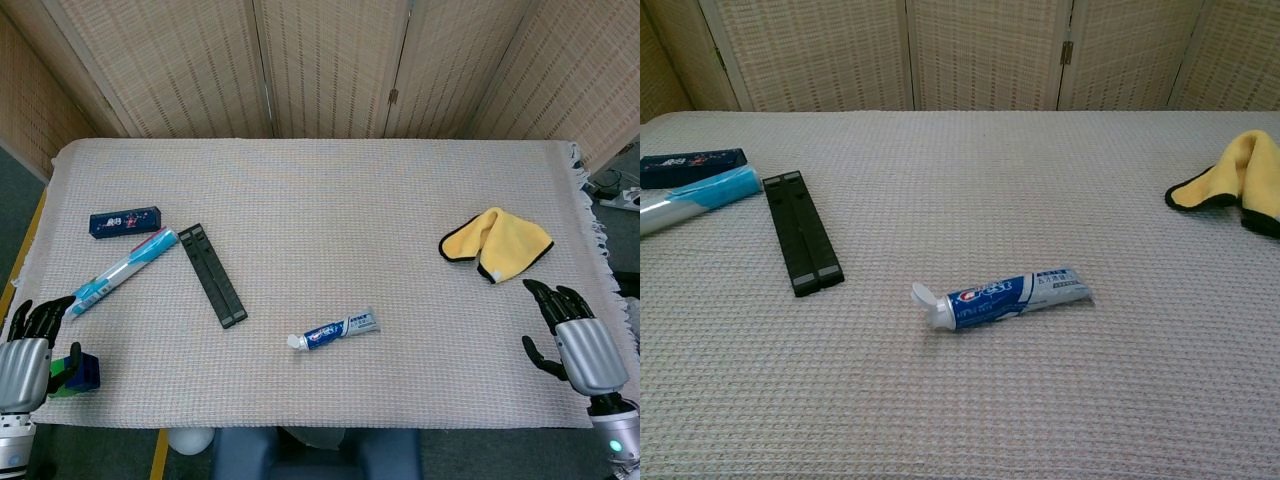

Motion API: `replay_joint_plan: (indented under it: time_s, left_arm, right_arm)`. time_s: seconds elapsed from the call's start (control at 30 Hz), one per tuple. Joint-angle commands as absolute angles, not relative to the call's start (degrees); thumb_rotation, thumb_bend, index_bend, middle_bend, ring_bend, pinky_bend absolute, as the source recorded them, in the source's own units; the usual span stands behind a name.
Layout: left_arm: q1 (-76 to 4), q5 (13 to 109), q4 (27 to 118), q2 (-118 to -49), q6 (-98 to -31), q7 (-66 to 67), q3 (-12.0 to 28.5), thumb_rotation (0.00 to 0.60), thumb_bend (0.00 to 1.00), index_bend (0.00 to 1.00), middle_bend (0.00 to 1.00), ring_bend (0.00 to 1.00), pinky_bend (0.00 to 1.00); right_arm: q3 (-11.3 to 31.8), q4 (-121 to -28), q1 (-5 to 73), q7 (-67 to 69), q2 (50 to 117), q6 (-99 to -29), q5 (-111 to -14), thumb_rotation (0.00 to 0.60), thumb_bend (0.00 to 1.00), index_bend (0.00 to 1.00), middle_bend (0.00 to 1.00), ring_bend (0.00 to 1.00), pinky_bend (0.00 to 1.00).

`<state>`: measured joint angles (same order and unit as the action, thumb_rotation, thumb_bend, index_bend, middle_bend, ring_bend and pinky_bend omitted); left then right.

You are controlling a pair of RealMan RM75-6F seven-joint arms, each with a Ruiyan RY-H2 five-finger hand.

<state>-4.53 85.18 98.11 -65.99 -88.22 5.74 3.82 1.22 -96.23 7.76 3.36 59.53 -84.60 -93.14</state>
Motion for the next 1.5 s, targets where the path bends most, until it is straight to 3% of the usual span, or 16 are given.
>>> replay_joint_plan:
  time_s: [0.03, 0.47, 0.7, 1.03, 1.5]
  left_arm:
    - [-4.34, 85.6, 98.29, -65.81, -88.73, 5.6, 3.79, 0.6, 0.6, 0.15, 0.18, 0.15, 0.0]
    - [-3.35, 86.44, 99.52, -64.11, -89.5, 5.25, 2.98, 0.6, 0.6, 0.16, 0.18, 0.15, 0.0]
    - [-2.83, 86.12, 99.58, -63.62, -89.75, 4.9, 2.87, 0.6, 0.6, 0.16, 0.18, 0.15, 0.0]
    - [-2.45, 85.32, 99.13, -63.47, -89.6, 4.12, 3.0, 0.6, 0.6, 0.17, 0.18, 0.15, 0.0]
    - [-2.53, 84.87, 98.2, -64.14, -89.07, 3.76, 3.21, 0.6, 0.6, 0.17, 0.18, 0.15, 0.0]
  right_arm:
    - [1.4, -98.05, 10.62, 0.92, 60.22, -80.74, -94.63, 0.6, 0.48, 0.06, 0.14, 0.2, 0.13]
    - [7.17, -104.56, 29.04, -17.03, 71.46, -53.85, -85.71, 0.6, 0.48, 0.06, 0.13, 0.19, 0.13]
    - [9.51, -99.68, 36.56, -26.18, 81.29, -46.81, -76.64, 0.6, 0.48, 0.06, 0.14, 0.19, 0.13]
    - [8.96, -92.66, 42.49, -35.82, 90.25, -45.07, -66.28, 0.6, 0.48, 0.16, 0.21, 0.23, 0.14]
    - [6.66, -87.85, 46.12, -38.67, 94.39, -46.3, -62.3, 0.6, 0.48, 0.31, 0.29, 0.33, 0.2]
